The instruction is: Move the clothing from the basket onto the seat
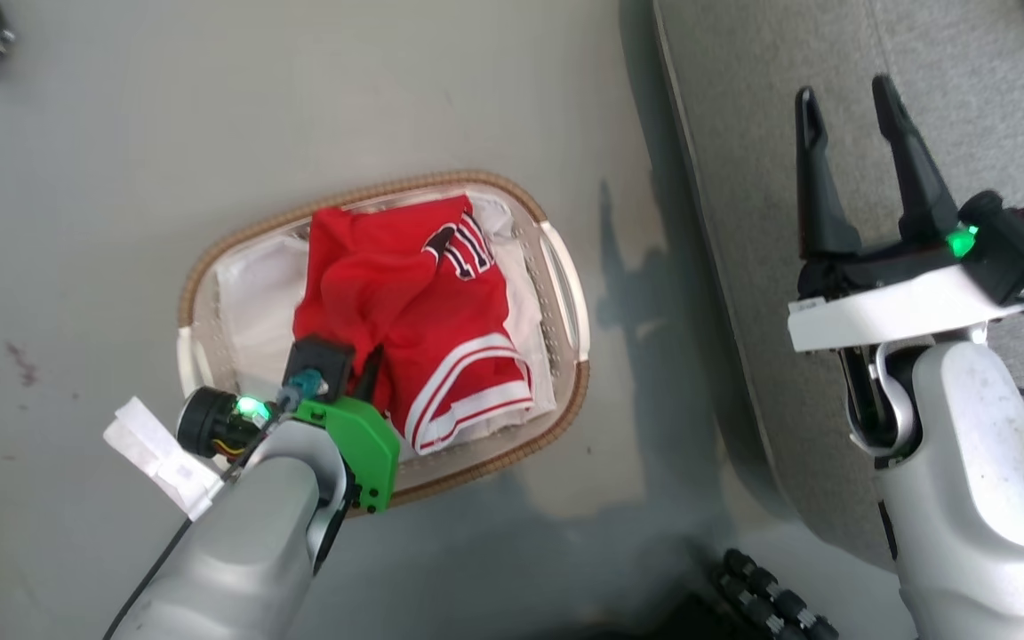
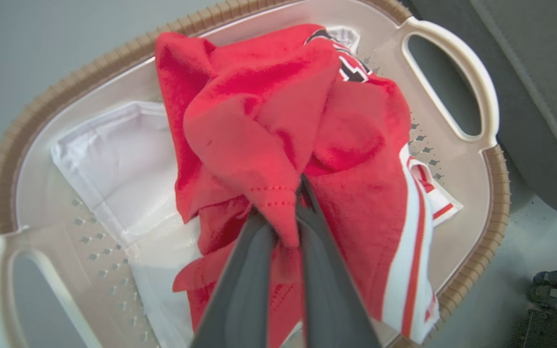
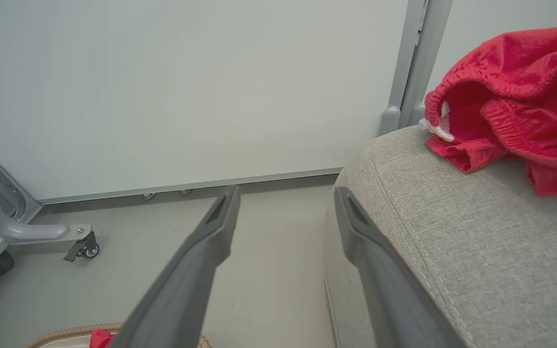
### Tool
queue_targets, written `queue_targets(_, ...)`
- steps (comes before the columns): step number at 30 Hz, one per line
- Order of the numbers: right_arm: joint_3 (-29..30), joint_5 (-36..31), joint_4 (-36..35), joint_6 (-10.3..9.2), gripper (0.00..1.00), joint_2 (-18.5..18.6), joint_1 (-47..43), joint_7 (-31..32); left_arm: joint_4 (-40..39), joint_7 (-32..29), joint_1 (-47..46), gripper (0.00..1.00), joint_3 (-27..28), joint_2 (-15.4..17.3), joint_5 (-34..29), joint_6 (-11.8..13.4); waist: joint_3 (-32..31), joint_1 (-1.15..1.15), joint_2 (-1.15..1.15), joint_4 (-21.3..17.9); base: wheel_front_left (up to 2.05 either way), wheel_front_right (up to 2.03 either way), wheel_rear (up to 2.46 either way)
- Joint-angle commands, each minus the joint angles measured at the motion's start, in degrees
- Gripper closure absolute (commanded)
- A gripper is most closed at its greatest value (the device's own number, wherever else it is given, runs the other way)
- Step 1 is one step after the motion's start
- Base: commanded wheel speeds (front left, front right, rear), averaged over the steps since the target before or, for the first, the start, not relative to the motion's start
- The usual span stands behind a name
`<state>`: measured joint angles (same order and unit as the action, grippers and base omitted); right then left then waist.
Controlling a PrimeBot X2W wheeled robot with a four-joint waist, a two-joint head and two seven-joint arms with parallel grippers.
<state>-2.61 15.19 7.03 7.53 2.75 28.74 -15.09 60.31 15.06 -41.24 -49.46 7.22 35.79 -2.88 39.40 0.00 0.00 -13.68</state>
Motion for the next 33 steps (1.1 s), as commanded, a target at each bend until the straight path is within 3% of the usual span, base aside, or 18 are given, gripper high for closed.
queue_targets(1, 0.59, -0.71, 0.71, -0.08, 0.0, 0.27, -1.61, -0.11, -2.15, 0.09, 1.45, 1.0, 0.17, 0.8, -1.81, 0.55, -8.0, 0.0, 0.0, 3.86, 0.0, 0.0, 0.0)
queue_targets(8, 2.01, -3.02, 3.31, -0.08, 0.0, 0.26, -7.17, -0.11, -12.62, 0.09, 4.81, 1.0, 0.26, 3.99, -10.21, 1.13, -18.51, 0.0, 0.0, 7.39, 0.0, 0.0, 0.0)
queue_targets(20, 0.6, -4.68, 6.89, -0.08, 0.0, 0.26, -15.46, -0.11, -23.3, 0.1, -0.54, 1.0, -3.75, 9.66, -20.28, -3.7, -33.87, 0.0, 0.0, 10.87, 0.0, 0.0, 0.0)
queue_targets(33, -4.06, -4.02, 8.07, -0.08, 0.0, 0.25, -16.2, -0.11, -31.26, 0.1, -15.8, 1.0, -7.13, 13.42, -23.22, -4.61, -39.97, 0.0, 0.0, 11.29, 0.0, 0.0, 0.0)
